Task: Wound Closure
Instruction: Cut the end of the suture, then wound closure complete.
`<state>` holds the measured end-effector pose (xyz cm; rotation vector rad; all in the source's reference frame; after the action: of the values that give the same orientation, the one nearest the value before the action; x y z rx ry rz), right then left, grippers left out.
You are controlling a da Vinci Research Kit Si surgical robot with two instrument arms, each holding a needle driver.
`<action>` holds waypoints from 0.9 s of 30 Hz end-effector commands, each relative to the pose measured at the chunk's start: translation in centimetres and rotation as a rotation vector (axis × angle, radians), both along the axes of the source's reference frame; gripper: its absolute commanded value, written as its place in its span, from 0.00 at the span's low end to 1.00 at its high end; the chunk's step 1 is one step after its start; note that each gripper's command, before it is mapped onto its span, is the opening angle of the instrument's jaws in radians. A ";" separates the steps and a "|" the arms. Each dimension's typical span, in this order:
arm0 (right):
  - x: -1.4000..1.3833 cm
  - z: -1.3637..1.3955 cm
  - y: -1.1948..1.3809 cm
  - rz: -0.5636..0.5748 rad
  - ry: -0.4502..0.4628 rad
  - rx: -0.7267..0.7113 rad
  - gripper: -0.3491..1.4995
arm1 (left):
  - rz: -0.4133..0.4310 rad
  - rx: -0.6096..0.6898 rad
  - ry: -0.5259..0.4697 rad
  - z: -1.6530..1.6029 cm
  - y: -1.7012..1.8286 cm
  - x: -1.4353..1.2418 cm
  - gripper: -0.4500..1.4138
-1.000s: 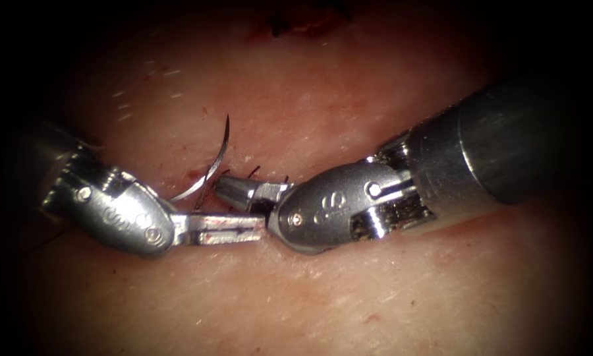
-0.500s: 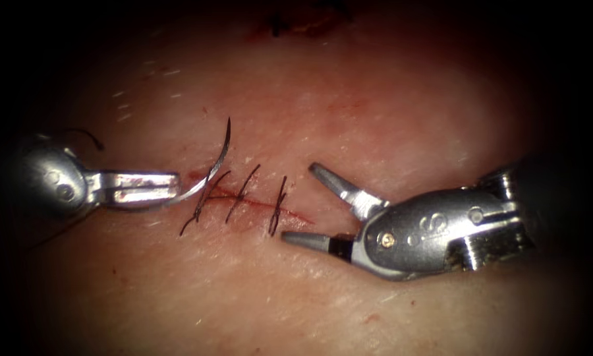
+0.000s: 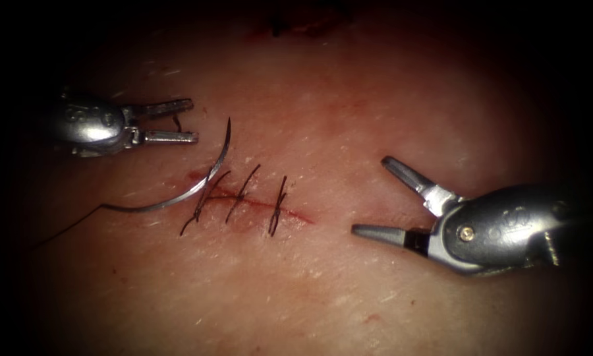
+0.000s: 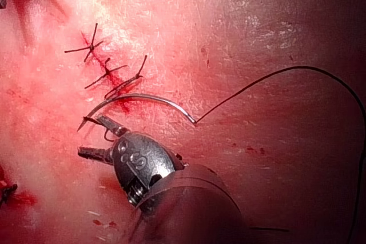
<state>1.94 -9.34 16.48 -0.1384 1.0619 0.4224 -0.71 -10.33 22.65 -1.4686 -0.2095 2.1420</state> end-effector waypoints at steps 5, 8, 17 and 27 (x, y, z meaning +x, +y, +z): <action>0.08 0.02 -0.12 0.000 0.003 0.006 0.98 | -0.036 0.074 0.072 0.27 -0.33 -0.13 0.88; 0.08 0.01 -0.12 0.000 0.003 0.006 0.98 | 0.020 0.093 0.154 0.39 -0.52 -0.06 0.96; 0.09 0.00 -0.12 0.001 0.003 0.007 0.98 | 0.160 0.150 0.302 0.42 -0.93 0.76 0.91; 0.09 0.01 -0.08 0.004 0.001 0.008 0.99 | -0.057 0.021 0.207 -0.56 -0.17 0.76 0.83</action>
<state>1.95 -9.30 16.48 -0.1399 1.0575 0.4301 0.15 -10.30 22.03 -1.2277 -0.0714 2.1978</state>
